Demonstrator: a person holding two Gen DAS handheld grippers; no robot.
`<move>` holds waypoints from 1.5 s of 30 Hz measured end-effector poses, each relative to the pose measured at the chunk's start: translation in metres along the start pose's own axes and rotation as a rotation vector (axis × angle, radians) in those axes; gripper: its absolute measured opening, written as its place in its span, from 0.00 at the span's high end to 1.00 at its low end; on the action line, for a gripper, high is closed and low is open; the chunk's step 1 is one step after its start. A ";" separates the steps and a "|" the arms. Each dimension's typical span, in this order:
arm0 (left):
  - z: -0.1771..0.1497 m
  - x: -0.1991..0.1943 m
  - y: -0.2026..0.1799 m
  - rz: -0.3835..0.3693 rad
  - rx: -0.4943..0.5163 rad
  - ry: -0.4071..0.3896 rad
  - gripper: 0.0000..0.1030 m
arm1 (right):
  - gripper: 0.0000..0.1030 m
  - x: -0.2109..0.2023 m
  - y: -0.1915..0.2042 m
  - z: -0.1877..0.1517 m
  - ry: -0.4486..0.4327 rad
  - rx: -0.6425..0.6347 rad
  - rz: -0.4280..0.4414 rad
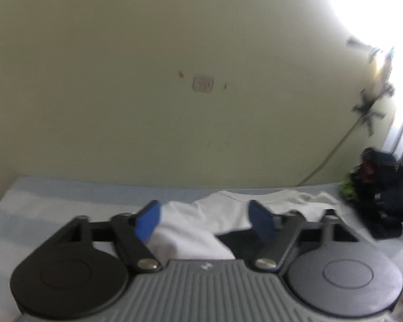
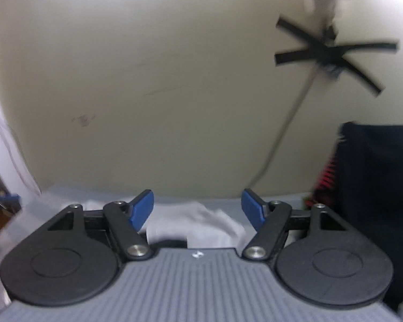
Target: Fold small clothes
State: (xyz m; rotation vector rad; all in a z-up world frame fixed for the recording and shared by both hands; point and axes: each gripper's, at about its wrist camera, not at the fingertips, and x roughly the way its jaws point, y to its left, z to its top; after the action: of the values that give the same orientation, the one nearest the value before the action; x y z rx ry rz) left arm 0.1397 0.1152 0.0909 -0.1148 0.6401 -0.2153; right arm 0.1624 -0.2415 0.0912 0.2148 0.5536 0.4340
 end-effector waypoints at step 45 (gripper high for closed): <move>-0.191 -0.104 -0.089 -0.136 0.166 0.072 0.81 | 0.74 -0.056 0.098 -0.217 0.199 -0.333 0.090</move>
State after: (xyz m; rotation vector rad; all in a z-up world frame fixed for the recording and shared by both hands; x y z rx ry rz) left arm -0.0713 0.0458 0.0147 0.0092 0.6845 -0.4037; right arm -0.0327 -0.1623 -0.0329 -0.1245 0.6583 0.6319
